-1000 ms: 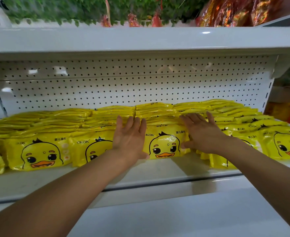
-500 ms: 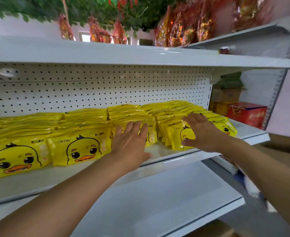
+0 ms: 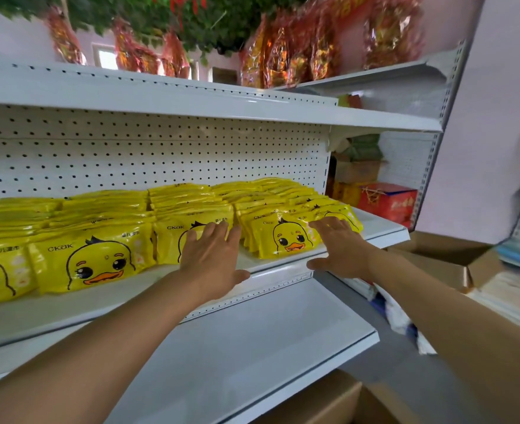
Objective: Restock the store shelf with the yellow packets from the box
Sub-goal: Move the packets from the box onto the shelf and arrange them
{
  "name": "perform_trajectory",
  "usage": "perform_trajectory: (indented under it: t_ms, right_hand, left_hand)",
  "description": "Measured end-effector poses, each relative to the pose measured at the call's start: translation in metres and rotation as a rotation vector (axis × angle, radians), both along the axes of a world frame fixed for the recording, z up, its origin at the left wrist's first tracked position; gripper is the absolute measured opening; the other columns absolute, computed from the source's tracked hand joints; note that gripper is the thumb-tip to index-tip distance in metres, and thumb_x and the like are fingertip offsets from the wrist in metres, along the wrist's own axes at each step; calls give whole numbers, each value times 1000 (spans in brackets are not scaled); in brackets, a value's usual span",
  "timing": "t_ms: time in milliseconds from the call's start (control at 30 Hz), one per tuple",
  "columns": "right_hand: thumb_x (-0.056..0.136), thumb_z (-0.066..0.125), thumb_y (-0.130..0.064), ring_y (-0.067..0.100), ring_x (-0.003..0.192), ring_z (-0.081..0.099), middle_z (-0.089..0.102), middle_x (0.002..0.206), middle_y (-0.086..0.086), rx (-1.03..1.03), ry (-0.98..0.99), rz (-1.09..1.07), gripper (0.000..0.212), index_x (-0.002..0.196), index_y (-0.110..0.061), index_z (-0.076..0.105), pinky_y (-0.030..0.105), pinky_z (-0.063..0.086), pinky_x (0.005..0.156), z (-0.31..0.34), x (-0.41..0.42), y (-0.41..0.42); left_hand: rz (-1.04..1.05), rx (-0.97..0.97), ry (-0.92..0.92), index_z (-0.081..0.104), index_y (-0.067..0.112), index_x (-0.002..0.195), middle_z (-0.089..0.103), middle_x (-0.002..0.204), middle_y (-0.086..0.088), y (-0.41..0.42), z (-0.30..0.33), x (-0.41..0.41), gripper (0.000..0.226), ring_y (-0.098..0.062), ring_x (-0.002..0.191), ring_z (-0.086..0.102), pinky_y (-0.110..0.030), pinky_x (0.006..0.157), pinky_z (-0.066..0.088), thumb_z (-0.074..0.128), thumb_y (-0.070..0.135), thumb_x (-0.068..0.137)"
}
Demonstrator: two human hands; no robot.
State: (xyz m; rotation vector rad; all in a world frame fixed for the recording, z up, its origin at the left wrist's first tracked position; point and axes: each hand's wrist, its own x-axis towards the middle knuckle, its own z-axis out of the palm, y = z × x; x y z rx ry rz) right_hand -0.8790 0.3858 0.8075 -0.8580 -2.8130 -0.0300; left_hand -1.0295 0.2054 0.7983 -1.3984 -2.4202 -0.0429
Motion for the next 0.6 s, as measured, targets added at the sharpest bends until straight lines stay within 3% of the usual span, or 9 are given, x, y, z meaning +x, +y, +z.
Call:
perform_trajectory:
  t_ms: [367,600]
  right_hand:
    - [81,68,-40,31,141,16,16,153,8,-67,14,237,90,149,-18,12,48,27,111,-4,3,71]
    - [82,67,-40,33,142,14,15,154,7,-52,-7,372,90,150,-21,9,47,24,113,-3,-10,114]
  left_hand:
    - [189,46,-56,5,16,149,20,154,-7,56,-2,46,90,-24,141,20,-45,109,24,54,56,85]
    - [321,106,-86,3,20,149,12,156,-6,88,-12,65,88,-25,142,17,-47,112,23,53,56,86]
